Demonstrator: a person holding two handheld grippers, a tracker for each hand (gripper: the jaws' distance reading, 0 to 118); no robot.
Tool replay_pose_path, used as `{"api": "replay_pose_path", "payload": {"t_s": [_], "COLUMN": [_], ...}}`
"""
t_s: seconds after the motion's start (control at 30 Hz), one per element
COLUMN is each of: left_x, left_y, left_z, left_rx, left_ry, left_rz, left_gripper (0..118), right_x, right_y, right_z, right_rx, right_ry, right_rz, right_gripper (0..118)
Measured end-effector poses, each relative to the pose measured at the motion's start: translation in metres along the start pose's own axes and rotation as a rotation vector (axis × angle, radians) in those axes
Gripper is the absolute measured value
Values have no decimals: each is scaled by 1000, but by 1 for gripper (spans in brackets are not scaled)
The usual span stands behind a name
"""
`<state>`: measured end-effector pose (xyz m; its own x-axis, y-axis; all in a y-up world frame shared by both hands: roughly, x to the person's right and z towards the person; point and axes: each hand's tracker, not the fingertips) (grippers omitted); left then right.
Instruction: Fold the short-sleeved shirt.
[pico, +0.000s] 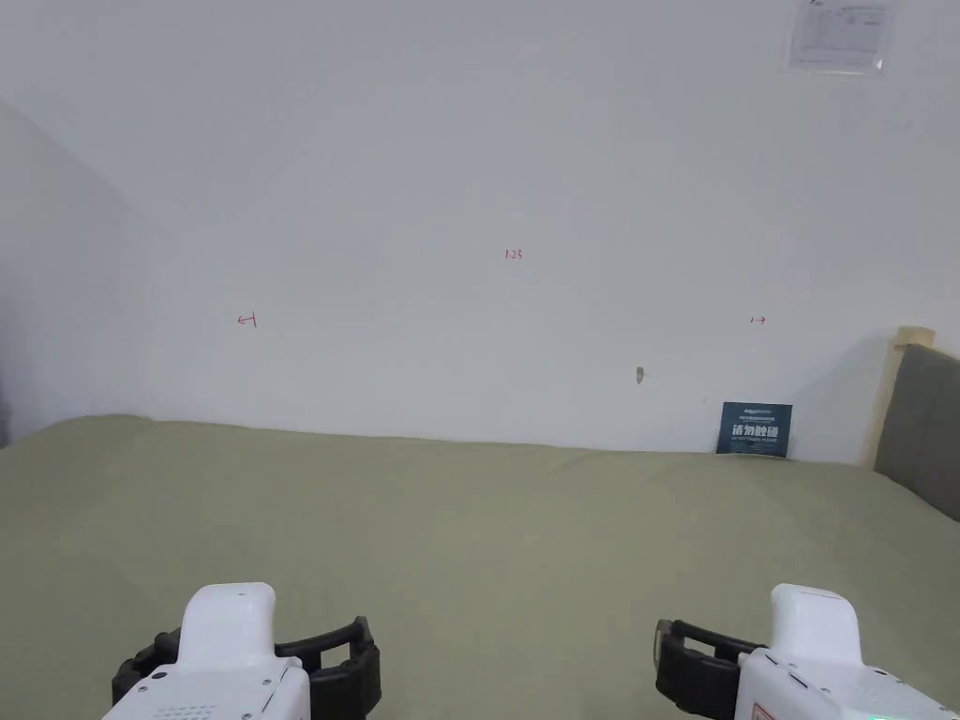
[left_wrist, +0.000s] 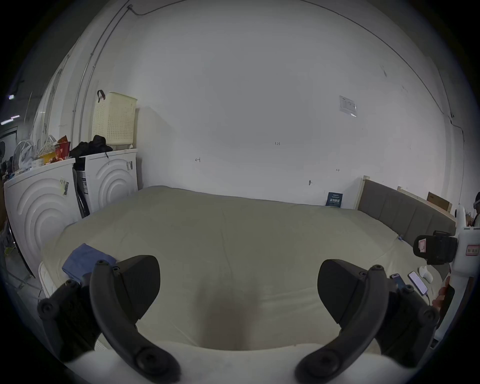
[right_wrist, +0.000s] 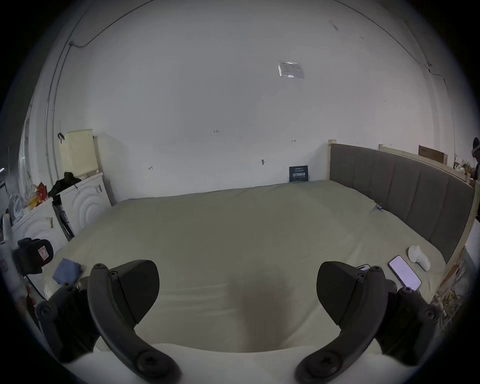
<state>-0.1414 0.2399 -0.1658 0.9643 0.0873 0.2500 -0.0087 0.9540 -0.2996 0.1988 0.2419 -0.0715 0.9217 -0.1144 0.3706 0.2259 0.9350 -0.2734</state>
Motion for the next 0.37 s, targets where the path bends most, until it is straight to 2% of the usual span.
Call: {"api": "replay_pose_path", "payload": {"t_s": [0.13,0.27,0.37], "left_x": [0,-3,-4], "left_y": [1,2,2], "left_z": [1,2,2], "left_rx": [3,6,6], "left_ry": [4,5,10], "left_rz": [-9,3,-4], "left_gripper": [118,118,118], "right_x": [-4,8,11], "right_y": [3,3,0], "right_z": [-2,-3,-1], "right_rx": [-19,-13,-5], "right_ry": [-55,-22,-51], "right_rz": [14,-87,-55], "right_gripper": [118,118,118]}}
